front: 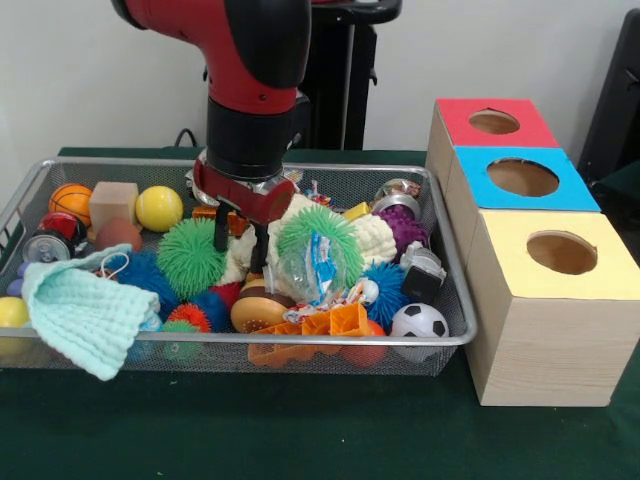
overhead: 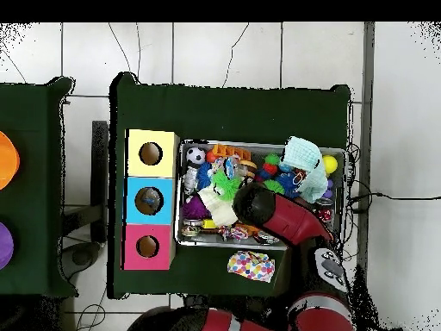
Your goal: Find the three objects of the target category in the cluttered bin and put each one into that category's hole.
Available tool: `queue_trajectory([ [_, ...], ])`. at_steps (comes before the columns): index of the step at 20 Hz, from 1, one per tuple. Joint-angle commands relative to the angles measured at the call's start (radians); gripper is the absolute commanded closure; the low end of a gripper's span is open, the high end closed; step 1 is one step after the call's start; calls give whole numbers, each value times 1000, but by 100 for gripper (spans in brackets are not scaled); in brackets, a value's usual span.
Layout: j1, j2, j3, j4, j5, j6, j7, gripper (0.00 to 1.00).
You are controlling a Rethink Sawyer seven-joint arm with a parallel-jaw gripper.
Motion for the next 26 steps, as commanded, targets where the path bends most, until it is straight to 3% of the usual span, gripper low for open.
queue_trajectory([
  [1,-24,93,89,-95,-106,122,-61,0],
  [17,-65,117,161,-169,-242,159,-91,0],
  [26,-74,78,192,-119,-247,128,-8,0],
])
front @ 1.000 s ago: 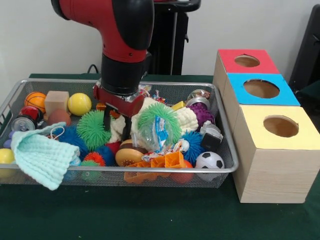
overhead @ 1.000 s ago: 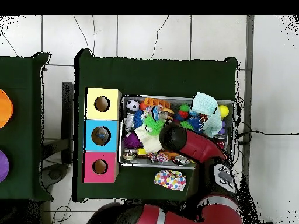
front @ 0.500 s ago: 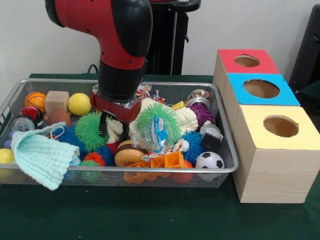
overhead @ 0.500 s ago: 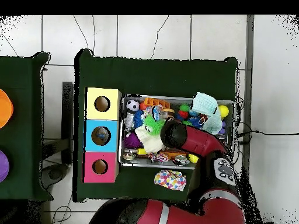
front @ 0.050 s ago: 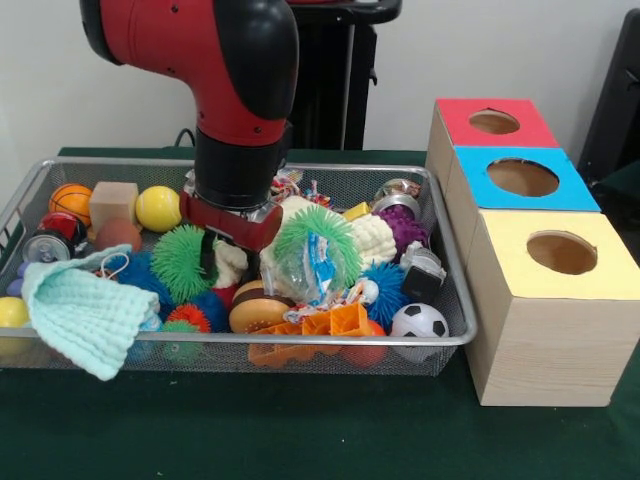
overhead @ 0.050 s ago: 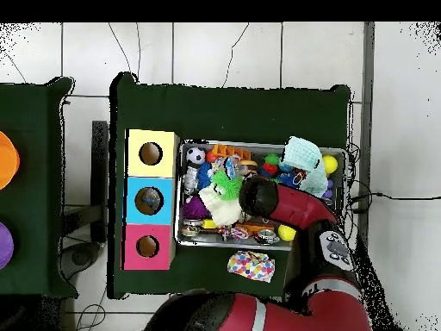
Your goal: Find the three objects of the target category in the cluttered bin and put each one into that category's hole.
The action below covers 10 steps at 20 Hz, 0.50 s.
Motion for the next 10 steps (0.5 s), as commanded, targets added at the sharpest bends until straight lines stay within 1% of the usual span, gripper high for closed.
queue_trajectory([
  [1,-7,18,126,7,-37,84,4,0],
  [3,12,5,112,19,-21,96,35,0],
  [5,56,-7,62,24,5,102,101,0],
  [8,119,-35,-12,48,66,134,219,0],
  [10,169,-71,-74,62,120,191,301,0],
])
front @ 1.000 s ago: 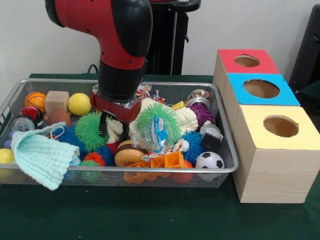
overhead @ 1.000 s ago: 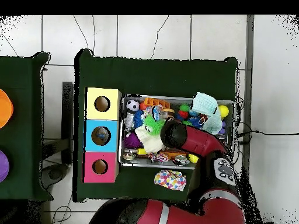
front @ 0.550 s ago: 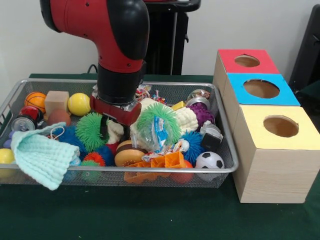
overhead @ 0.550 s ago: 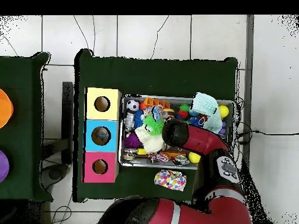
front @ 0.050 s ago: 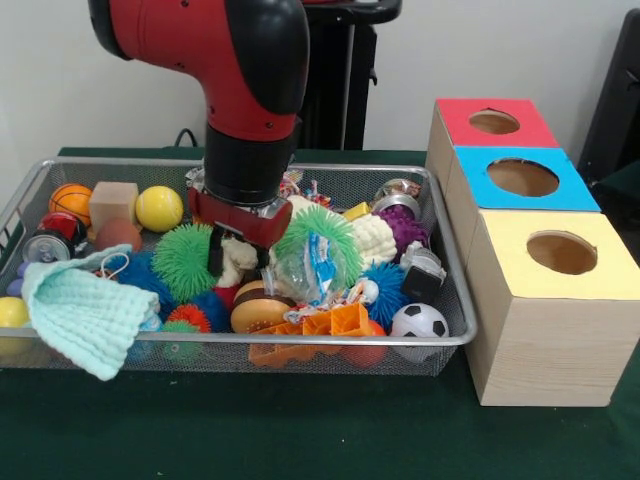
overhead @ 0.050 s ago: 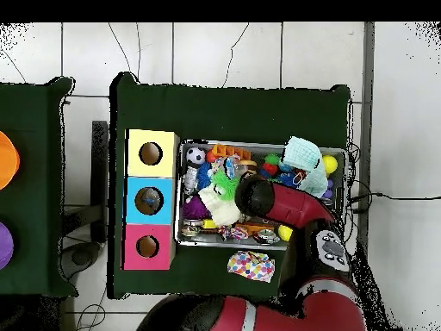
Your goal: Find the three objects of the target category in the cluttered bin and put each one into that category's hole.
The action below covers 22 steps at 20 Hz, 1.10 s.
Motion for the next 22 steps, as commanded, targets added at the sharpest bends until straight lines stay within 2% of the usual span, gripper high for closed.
queue_trajectory([
  [1,133,-66,-71,57,126,205,337,0],
  [5,172,-116,-141,74,215,283,404,0],
  [8,156,-164,-158,106,247,302,381,0],
  [13,104,-269,-139,230,286,274,324,0],
  [15,77,-285,-120,268,292,242,295,0],
  [22,47,-258,-70,282,311,171,269,0],
])
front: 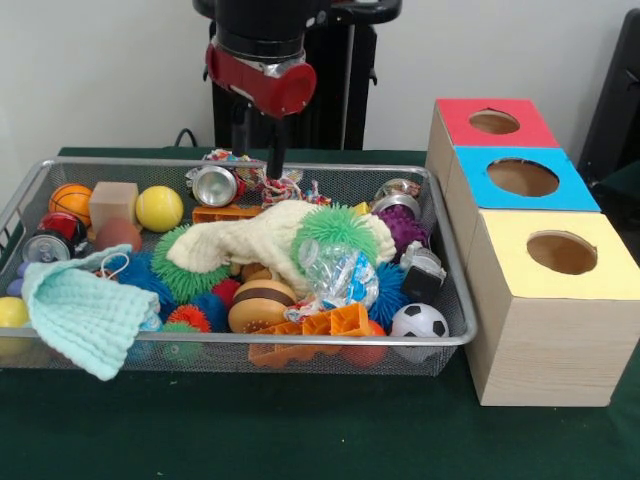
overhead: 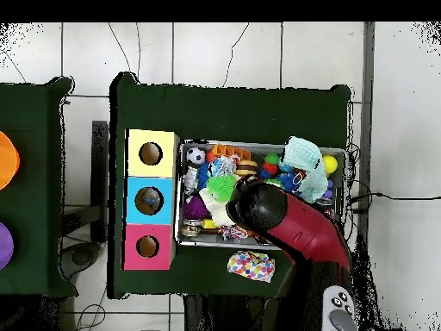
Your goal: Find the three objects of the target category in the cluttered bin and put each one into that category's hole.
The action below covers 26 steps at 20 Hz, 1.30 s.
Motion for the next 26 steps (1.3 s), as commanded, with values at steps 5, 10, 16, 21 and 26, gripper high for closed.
queue_trajectory([
  [5,-59,13,87,131,36,-70,165,0],
  [10,-56,37,97,123,44,-84,180,0],
  [16,-20,63,85,127,116,-69,283,0],
  [21,-10,100,87,139,209,-37,339,0],
  [26,-34,117,140,184,300,-84,321,0],
])
